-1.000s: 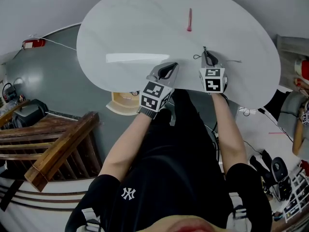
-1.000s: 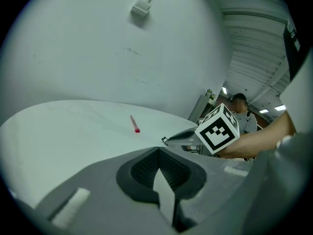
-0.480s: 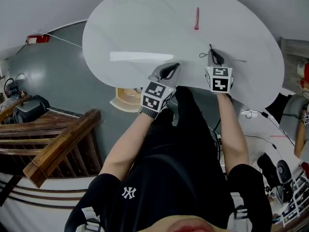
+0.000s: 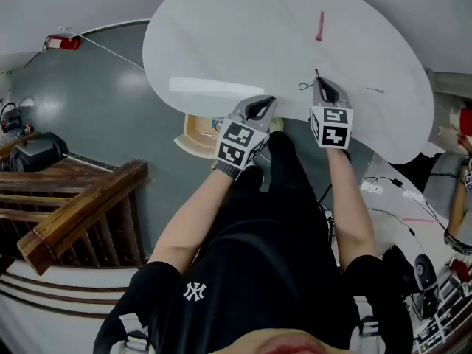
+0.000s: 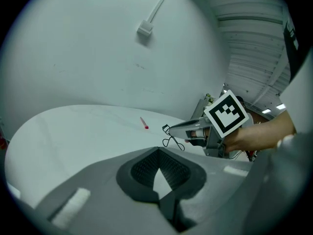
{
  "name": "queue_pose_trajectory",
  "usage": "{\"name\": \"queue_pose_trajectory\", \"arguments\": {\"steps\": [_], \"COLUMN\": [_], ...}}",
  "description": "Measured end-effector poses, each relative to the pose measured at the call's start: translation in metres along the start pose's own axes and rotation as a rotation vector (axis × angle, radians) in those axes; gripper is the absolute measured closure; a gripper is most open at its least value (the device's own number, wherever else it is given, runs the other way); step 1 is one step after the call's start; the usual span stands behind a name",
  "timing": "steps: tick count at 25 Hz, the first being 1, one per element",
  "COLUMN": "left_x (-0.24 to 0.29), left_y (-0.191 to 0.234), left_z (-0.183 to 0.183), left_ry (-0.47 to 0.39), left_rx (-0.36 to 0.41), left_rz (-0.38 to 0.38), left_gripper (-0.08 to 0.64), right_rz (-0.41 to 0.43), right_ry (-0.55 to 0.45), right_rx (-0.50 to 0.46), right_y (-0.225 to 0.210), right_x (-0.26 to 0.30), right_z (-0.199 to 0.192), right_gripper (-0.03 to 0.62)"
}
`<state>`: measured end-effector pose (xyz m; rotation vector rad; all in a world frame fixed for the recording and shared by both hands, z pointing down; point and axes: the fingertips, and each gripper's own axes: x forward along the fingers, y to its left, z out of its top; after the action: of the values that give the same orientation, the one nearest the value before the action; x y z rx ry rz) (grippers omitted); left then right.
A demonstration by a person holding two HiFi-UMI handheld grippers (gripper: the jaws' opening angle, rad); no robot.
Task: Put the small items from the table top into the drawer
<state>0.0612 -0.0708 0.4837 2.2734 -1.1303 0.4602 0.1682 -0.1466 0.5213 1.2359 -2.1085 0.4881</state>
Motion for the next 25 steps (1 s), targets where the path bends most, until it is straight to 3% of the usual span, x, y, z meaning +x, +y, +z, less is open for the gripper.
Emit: {"name": "queue_pose_trajectory", "arguments": {"steps": [14, 25], "left_x": [-0.102, -0.177], "left_y": [0.026, 0.069], "left_z": [-0.053, -0.102], "left_ry": [-0.047, -0.089], "left_rx": [-0.055, -0.152], "left_rz": [0.119, 0.256], "left_gripper": [0.560, 0.560], "right_rz": [0.119, 0.244], "right_ry": [-0.052, -0.052], "right_rx": [-0.113, -0.194], "right_y": [0.139, 0.252], "right_x": [-0.036, -0.046], "right_z": [0.001, -0.017], "right_gripper": [0.561, 0.561]}}
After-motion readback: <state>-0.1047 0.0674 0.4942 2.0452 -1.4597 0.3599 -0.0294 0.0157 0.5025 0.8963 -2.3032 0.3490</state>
